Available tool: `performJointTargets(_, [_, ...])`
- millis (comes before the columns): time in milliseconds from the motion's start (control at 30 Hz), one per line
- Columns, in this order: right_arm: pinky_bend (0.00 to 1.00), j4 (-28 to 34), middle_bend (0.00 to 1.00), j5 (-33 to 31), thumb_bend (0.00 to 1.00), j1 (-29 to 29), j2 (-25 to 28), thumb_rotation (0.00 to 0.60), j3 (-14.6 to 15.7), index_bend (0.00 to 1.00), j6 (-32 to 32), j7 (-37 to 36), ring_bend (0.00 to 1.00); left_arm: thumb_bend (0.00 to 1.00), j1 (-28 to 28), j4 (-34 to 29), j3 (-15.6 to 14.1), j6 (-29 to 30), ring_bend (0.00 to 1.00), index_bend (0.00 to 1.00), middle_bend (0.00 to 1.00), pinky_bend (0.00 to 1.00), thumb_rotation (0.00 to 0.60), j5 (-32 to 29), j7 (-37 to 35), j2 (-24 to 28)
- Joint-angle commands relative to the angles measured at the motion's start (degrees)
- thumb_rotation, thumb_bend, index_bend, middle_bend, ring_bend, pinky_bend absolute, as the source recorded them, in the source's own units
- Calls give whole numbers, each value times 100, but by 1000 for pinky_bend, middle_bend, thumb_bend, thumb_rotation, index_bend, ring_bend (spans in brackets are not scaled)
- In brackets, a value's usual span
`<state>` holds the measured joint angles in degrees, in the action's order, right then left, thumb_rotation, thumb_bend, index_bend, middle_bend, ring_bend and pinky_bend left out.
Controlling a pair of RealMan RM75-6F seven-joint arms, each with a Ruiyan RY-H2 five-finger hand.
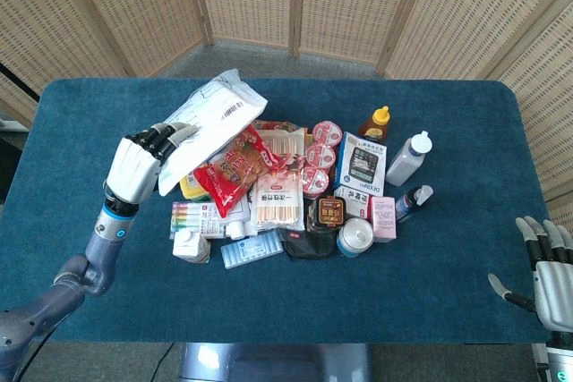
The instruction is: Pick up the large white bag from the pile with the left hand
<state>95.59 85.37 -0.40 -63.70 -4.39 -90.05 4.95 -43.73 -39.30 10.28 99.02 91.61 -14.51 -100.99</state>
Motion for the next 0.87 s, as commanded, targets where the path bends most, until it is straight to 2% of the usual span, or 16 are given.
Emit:
performJointTargets(33, [0, -18, 0, 13, 228, 16, -27, 503, -7, 0, 10, 9, 0, 927, 16, -827, 222, 257, 973, 808, 698, 871, 600, -20, 124, 494])
performJointTargets(333, [0, -74, 0, 78, 227, 33, -63, 506, -5, 0, -5, -74, 0, 918, 61, -2400, 566, 609, 972, 801, 694, 867, 600, 162, 580, 1410])
performJointTargets(533, [0, -158, 0, 72, 226, 35, -141, 502, 4, 0, 9, -132, 0, 901, 123, -3157, 736, 756, 968, 796, 690, 863, 600, 329, 891, 1871])
performJointTargets(667, [0, -194, 0, 74, 227, 54, -183, 504, 1, 0, 33, -140, 0, 896, 162, -3451, 804, 736, 969, 793, 688, 863, 600, 348, 948, 2013])
performJointTargets(867, [0, -212, 0, 28, 228, 74, -172, 502, -23, 0, 72, -145, 0, 892, 166, -3540, 847, 697, 968, 792, 689, 862, 600, 419, 1028, 2023])
